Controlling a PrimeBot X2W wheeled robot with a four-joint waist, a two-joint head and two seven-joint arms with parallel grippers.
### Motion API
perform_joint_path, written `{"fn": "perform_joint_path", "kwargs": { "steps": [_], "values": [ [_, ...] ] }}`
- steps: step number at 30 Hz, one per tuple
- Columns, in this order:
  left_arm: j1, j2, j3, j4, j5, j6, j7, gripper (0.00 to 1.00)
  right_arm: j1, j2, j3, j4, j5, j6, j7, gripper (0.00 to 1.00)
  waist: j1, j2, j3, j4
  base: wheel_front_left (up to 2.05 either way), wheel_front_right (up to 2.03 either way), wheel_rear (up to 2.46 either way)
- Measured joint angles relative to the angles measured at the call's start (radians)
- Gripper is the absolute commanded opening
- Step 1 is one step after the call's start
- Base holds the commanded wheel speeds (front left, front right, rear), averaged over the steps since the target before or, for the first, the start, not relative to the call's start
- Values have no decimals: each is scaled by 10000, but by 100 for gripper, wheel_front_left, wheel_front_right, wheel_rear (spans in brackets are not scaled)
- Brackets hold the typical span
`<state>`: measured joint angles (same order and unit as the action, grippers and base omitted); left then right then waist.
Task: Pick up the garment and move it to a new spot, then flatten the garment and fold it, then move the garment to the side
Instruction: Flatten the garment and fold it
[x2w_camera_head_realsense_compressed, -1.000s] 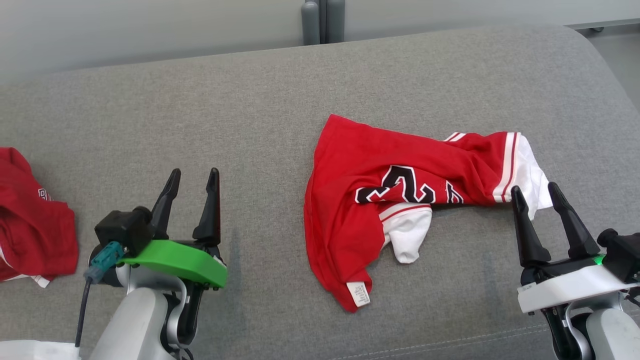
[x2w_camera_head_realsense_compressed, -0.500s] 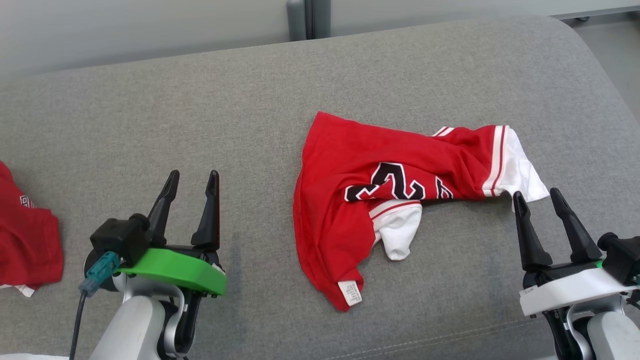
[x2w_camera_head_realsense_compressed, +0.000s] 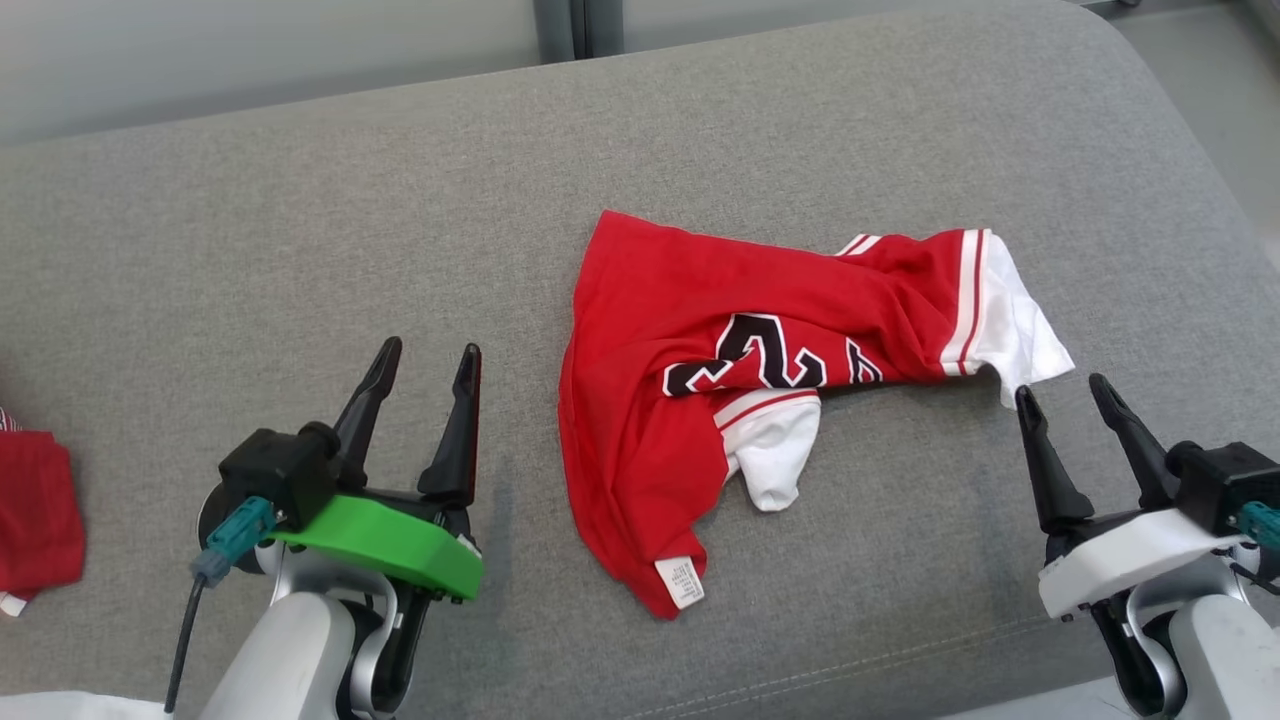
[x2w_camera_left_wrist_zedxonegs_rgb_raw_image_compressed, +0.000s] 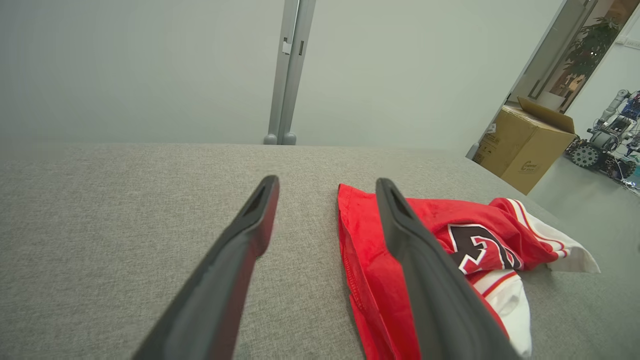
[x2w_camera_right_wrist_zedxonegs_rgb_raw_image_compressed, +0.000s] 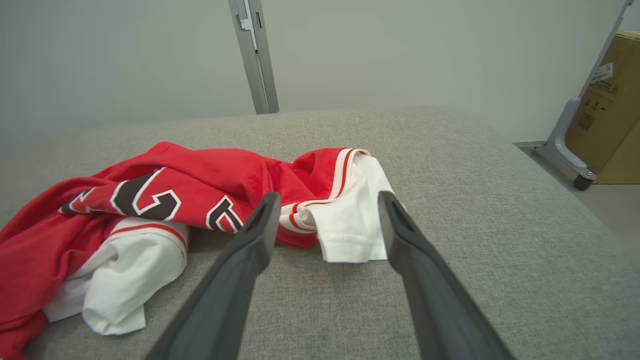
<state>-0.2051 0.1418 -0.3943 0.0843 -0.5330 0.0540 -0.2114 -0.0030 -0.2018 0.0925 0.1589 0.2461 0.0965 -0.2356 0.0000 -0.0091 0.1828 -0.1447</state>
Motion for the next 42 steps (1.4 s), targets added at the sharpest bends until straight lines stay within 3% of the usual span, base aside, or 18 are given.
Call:
{"fn": "perform_joint_path", "kwargs": {
  "steps": [5,26,27,28,29,30,31,32,42],
  "values": [
    [-240,19,-330,-263,151,-98,449,100,-420,-199,311,698,-282,2,357,100,0,0,309,-88,0,0,0],
    [-1862,-23,-999,-458,263,-359,2048,100,-2402,92,617,2213,-821,-230,589,100,0,0,1483,-125,0,0,0],
    [-1937,-6,-1018,-378,288,-360,2125,100,-2472,94,635,2259,-863,-272,587,93,0,0,1546,-126,0,0,0],
    [-2014,13,-1030,-307,314,-362,2220,100,-2526,96,650,2305,-897,-290,548,75,0,0,1604,-129,0,0,0],
    [-2093,21,-1024,-280,341,-364,2299,100,-2569,102,662,2336,-909,-314,502,48,0,1,1660,-134,0,0,0],
    [-2166,23,-1009,-278,349,-366,2309,100,-2604,117,665,2359,-909,-351,483,36,0,0,1714,-145,0,0,0],
    [-2242,21,-986,-265,345,-382,2399,100,-2632,130,675,2378,-909,-351,428,10,0,0,1763,-160,0,0,0],
    [-2319,19,-955,-224,339,-428,2456,100,-2663,140,690,2393,-909,-353,391,0,0,0,1805,-183,0,0,0],
    [-3192,35,-871,708,-165,-646,3421,100,-2805,224,569,2410,-901,-368,136,0,0,0,2136,-541,0,0,0]
  ]
}}
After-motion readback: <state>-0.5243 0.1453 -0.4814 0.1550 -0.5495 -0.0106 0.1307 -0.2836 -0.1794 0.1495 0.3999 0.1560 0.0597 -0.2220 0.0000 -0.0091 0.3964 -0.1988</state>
